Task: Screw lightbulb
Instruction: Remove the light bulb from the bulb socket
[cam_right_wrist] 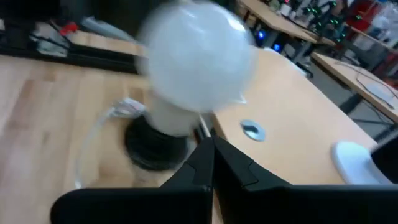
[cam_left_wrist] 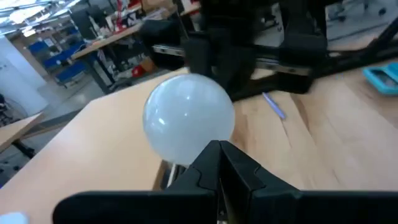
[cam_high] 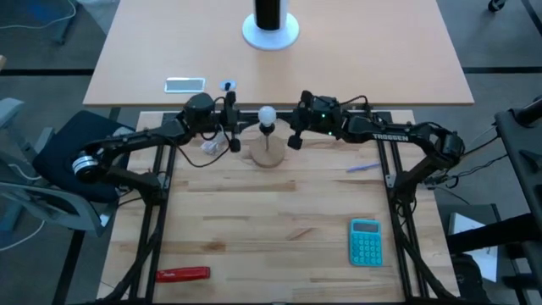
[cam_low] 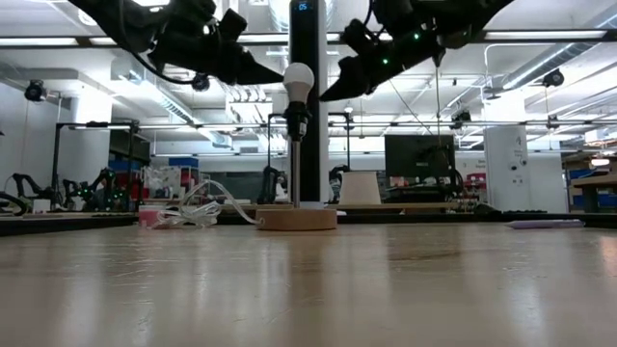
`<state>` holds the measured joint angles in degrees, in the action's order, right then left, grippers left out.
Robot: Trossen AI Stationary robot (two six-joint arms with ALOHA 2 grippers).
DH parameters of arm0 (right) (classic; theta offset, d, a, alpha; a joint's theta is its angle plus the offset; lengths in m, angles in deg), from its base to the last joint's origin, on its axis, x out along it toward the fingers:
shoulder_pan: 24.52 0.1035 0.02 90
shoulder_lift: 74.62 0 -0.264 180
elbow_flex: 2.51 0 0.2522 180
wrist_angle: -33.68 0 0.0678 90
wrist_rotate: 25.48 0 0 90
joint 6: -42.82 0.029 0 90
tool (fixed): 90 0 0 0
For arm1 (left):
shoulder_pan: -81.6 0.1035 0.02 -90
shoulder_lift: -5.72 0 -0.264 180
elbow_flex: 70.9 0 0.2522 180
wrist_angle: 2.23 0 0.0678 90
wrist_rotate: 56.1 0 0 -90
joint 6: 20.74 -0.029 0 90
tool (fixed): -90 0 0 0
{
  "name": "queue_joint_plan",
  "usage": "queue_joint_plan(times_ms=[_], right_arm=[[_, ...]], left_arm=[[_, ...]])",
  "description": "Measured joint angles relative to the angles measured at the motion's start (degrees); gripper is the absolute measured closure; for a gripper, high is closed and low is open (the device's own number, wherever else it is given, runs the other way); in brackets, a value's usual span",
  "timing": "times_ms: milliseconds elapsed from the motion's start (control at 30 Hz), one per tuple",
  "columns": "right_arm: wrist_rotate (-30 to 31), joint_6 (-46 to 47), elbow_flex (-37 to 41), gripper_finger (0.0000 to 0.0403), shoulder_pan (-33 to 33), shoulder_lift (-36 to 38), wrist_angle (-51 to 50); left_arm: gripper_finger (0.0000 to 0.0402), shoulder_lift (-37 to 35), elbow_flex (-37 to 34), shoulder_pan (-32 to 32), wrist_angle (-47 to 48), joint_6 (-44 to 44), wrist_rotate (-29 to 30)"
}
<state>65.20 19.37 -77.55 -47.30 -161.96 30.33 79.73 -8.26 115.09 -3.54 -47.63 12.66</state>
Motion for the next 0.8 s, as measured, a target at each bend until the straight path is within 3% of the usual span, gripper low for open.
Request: queue_joint_plan(times_ms=[233, 333, 467, 800], right_arm=[[-1.17, -0.95, -0.02, 0.0403, 0.21, 2.58, -2.71], [-4.44, -0.93, -0.02, 0.0403, 0.34, 2.56, -2.54], [-7.81, -0.16, -0.07, 0.0403, 0.50, 2.07, 0.64], [-9.77, 0.79, -0.07, 0.0403, 0.91, 1.38, 3.68]], left_arm=[[0.0401, -3.76, 0.00, 0.16, 0.57, -1.11, 3.14], [0.0401, -3.75, 0.00, 0.18, -0.42, -1.14, 7.15], [0.0401, -1.54, 0.02, 0.27, -4.27, -1.14, 11.23], [0.0401, 4.93, 0.02, 0.15, -10.51, -0.70, 11.61]])
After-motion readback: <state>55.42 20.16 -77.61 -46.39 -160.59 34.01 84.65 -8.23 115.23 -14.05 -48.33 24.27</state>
